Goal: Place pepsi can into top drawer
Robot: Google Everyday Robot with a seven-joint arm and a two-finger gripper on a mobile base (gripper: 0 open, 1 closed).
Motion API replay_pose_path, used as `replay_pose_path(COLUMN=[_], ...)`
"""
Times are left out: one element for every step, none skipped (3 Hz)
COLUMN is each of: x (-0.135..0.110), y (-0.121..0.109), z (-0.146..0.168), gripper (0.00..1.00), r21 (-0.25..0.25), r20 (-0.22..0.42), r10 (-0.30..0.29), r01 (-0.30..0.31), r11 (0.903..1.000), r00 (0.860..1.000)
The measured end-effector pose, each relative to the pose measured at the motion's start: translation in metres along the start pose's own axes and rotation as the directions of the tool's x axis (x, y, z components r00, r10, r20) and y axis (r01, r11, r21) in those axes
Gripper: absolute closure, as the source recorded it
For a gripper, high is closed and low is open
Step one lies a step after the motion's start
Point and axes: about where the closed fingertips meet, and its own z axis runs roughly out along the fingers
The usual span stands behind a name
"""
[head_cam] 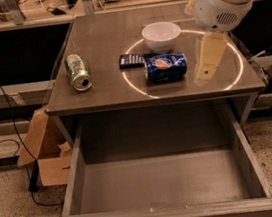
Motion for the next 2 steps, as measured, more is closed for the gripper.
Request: replay_pose_path(x=[0.003, -0.002], y=[-0.023, -0.031], z=[0.028, 0.048], gripper=[0.0, 0.0], r21=[0.004, -0.009], r20=[-0.009, 0.014], r10=[-0.001, 0.0], r01=[0.001, 0.0], r11=[1.0, 1.0], r00=[1.0, 1.0])
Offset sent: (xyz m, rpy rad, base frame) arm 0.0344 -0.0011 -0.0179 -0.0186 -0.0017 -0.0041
